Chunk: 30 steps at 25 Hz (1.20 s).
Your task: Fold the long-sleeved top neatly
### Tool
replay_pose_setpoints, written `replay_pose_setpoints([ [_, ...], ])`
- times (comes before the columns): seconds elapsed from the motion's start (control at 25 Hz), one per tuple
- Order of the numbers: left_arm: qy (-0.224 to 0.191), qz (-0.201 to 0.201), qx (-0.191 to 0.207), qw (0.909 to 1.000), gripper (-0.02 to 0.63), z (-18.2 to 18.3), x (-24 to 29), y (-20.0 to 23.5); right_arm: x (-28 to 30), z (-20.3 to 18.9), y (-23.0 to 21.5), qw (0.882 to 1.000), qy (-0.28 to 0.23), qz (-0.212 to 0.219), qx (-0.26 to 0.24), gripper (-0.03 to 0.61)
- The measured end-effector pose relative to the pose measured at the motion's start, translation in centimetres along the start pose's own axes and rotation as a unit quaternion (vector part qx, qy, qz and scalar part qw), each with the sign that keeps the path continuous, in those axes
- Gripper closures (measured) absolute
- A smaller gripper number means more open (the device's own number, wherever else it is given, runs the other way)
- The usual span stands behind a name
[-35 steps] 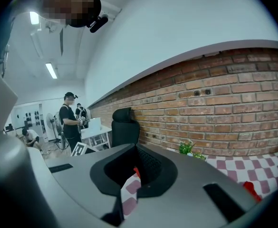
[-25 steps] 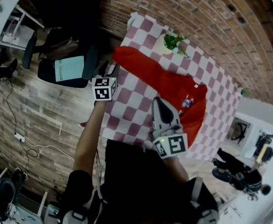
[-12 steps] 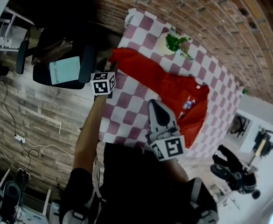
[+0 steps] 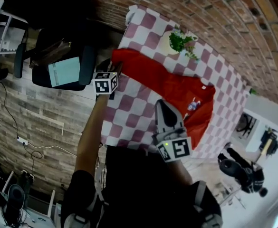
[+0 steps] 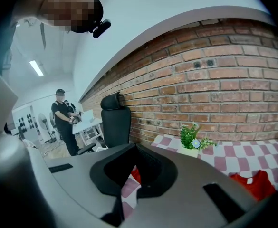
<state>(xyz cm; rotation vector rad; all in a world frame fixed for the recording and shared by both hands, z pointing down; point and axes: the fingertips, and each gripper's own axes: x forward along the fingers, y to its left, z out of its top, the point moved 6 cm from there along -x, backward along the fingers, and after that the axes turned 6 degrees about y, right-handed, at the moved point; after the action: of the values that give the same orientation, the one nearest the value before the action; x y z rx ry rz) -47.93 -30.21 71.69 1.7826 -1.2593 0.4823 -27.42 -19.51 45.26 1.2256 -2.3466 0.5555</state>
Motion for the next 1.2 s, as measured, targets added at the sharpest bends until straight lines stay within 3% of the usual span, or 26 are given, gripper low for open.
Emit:
replay_pose_setpoints([
  [0.24,-0.006,0.009,0.023,0.9997,0.404,0.1,-0.1,-0.4,-0.2,0.0,-0.3,1.0,-0.003,-0.009,0.0,0.571],
  [0.6,-0.018,0.038,0.045,0.9981,0.554,0.3,-0.9,-0.6,-1.6,-0.4,-0.3,1.0,-0.007,-0.024,0.003,0.571],
  [1.2,-0.034,0.061,0.067,0.9953,0.56,1.1,-2.6,-2.0,-4.1,-1.8,-1.4,0.998,-0.014,-0.049,0.02,0.571],
])
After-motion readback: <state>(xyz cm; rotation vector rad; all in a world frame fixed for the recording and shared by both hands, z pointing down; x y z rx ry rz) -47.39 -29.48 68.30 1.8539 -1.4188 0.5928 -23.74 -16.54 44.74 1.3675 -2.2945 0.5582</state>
